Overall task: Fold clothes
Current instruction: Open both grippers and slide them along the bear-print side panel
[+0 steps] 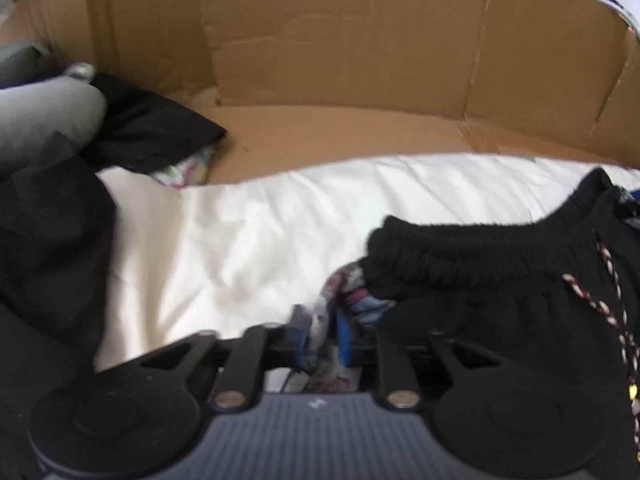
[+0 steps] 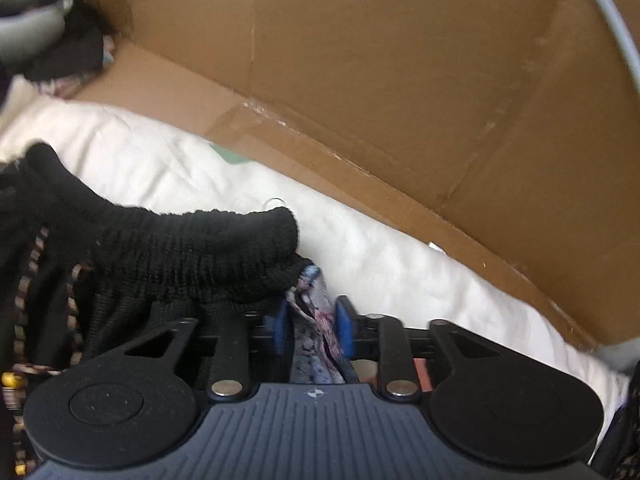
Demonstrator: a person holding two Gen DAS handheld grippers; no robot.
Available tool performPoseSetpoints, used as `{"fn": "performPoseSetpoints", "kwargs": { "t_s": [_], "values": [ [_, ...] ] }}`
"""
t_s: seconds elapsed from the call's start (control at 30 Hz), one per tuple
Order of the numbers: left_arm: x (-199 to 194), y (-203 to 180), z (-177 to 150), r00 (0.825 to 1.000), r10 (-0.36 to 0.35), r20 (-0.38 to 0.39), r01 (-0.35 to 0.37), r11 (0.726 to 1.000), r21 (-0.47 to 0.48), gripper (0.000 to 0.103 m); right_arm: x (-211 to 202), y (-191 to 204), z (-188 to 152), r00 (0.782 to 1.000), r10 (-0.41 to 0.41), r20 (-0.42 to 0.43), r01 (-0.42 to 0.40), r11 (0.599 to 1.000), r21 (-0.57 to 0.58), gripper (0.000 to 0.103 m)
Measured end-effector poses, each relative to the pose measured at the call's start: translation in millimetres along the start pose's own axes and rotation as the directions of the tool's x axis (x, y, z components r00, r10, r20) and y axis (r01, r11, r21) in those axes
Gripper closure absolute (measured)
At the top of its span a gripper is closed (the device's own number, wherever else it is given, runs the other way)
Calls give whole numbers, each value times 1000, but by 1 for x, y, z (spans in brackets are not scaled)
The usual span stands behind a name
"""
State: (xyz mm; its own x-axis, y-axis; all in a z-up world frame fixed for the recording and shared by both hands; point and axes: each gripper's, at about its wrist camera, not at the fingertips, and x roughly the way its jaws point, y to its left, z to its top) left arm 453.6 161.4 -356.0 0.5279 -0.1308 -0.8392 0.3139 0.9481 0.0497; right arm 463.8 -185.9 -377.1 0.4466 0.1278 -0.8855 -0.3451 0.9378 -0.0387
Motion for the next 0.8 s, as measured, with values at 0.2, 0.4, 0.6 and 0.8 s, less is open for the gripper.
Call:
{"fn": "performPoseSetpoints", "kwargs": {
  "t_s": [0.2, 0.4, 0.6, 0.8],
  "values": [
    [-40, 30, -14, 999, -37, 13, 37, 999, -28, 68, -44, -40, -24, 997, 82, 13, -82, 995, 51, 64],
    [-67, 57, -33, 998, -35, -55, 35, 999, -14, 69, -58, -60, -66, 996, 76, -44, -73, 995, 66, 64],
    [-76, 64, -63, 991, -99, -87, 96, 994, -45, 74, -62, -65, -111, 990, 95, -102, -85, 991, 106, 64],
    [-72, 67, -90, 980, -158, -117, 147, 984, -101, 75, -63, -71, -148, 981, 111, -159, -90, 986, 138, 65]
  ]
}}
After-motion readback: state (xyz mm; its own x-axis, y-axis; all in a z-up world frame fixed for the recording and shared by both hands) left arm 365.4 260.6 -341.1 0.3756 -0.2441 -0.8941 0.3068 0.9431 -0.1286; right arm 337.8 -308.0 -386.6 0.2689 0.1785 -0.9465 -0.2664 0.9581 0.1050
